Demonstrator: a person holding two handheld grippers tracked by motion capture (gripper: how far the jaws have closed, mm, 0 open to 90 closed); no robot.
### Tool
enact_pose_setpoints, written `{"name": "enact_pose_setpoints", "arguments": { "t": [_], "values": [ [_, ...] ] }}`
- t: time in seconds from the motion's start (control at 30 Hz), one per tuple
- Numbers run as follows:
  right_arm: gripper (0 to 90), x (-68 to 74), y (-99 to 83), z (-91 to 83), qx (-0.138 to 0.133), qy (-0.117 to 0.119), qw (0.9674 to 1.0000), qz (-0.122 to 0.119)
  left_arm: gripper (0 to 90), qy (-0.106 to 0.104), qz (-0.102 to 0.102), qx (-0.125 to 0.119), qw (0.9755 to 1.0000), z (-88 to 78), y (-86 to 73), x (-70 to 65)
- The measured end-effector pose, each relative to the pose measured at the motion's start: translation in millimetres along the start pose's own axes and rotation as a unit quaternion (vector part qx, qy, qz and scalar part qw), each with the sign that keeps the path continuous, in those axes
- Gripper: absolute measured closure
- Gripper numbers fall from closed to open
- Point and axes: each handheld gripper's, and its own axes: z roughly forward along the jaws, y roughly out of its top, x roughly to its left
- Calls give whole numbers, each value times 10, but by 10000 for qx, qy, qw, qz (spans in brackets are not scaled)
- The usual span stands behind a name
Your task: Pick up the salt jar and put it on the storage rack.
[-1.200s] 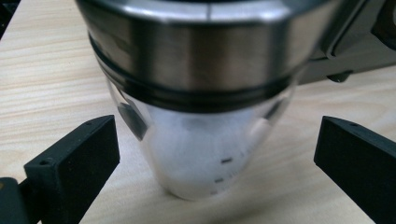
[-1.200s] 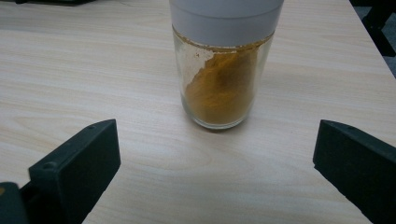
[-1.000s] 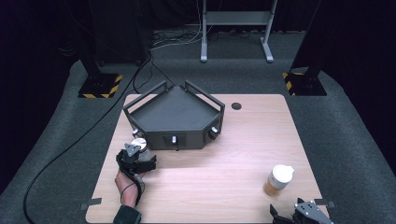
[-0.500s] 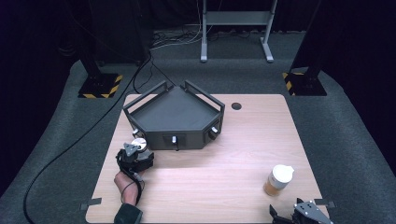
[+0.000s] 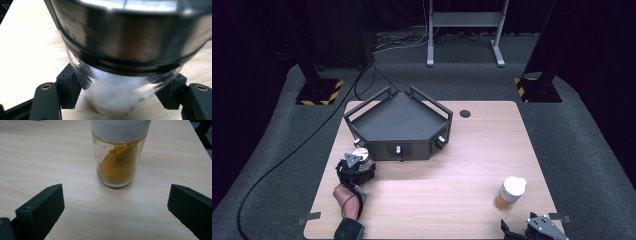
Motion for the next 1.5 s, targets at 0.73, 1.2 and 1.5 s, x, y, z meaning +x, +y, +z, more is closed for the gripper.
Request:
{"name": "enact_pose_setpoints", "arguments": {
  "t": [0.73,1.2,1.5],
  "values": [
    [0,-18,5,-31,10,-68,10000,22,317,-184,121,-34,9998,-157,-19,-43],
    [0,-17,7,-29,20,-82,10000,20,318,-261,212,-130,9993,-281,48,-64],
    [0,-23,4,-35,8,-94,10000,22,318,-341,300,-208,9988,-341,125,-95]
  ]
}}
